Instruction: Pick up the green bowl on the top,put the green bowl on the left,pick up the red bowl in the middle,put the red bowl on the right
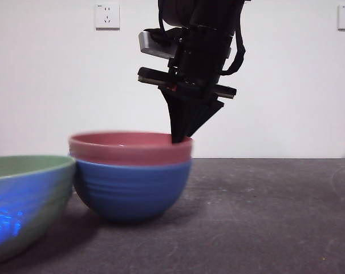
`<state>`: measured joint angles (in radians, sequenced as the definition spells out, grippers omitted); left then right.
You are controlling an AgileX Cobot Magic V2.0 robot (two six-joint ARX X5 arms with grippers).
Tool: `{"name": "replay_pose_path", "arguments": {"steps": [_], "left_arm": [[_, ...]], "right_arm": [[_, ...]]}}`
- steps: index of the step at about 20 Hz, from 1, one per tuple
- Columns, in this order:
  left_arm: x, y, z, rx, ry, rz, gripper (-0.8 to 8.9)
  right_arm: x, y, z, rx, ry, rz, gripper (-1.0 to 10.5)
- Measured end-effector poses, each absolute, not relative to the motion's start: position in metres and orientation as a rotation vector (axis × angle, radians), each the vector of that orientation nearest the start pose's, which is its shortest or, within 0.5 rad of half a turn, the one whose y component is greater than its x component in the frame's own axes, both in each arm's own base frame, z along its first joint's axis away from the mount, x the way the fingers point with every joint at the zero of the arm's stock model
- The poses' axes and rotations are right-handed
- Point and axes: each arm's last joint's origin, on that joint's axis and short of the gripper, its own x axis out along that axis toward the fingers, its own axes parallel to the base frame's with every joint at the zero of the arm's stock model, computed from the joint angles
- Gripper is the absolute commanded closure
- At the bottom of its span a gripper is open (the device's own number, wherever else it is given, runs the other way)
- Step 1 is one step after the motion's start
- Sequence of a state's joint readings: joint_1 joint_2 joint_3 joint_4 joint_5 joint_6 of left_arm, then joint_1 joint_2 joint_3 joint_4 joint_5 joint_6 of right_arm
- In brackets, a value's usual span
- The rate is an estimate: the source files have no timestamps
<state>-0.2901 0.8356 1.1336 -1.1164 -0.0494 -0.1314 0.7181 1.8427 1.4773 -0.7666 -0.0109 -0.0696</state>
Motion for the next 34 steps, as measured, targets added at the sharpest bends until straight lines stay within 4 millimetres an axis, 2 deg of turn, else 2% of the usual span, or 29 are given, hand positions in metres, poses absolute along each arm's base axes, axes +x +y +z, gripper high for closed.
{"name": "replay_pose_path", "arguments": {"steps": [5, 9, 16, 19, 21, 23, 25, 27, 29, 31, 34], "left_arm": [[0.121, -0.035, 0.358, 0.015, 0.821, -0.173, 4.36], [0.121, -0.035, 0.358, 0.015, 0.821, -0.173, 4.36], [0.121, -0.035, 0.358, 0.015, 0.821, -0.173, 4.36], [0.121, -0.035, 0.358, 0.015, 0.821, -0.173, 4.36], [0.121, -0.035, 0.358, 0.014, 0.818, -0.174, 4.37], [0.121, -0.035, 0.358, 0.014, 0.816, -0.174, 4.36], [0.121, -0.035, 0.358, 0.013, 0.814, -0.175, 4.36], [0.121, -0.035, 0.359, 0.013, 0.811, -0.175, 4.36], [0.122, -0.035, 0.359, 0.011, 0.804, -0.176, 4.36], [0.122, -0.035, 0.36, 0.01, 0.798, -0.176, 4.36], [0.122, -0.035, 0.36, 0.009, 0.797, -0.177, 4.36]], "right_arm": [[0.287, 0.252, 0.239, -0.47, 1.06, 0.684, 9.6], [0.287, 0.251, 0.248, -0.466, 1.036, 0.681, 9.6], [0.268, 0.234, 0.304, -0.415, 0.882, 0.691, 9.6], [0.255, 0.209, 0.333, -0.412, 0.834, 0.619, 9.6], [0.248, 0.181, 0.351, -0.428, 0.836, 0.492, 9.6], [0.246, 0.147, 0.358, -0.416, 0.901, 0.35, 9.6], [0.248, 0.117, 0.347, -0.361, 0.971, 0.24, 9.6], [0.25, 0.1, 0.323, -0.337, 1.039, 0.18, 9.6], [0.254, 0.096, 0.295, -0.289, 1.085, 0.207, 9.6], [0.258, 0.097, 0.274, -0.222, 1.069, 0.279, 9.6], [0.269, 0.103, 0.264, -0.175, 1.007, 0.325, 9.6]]}}
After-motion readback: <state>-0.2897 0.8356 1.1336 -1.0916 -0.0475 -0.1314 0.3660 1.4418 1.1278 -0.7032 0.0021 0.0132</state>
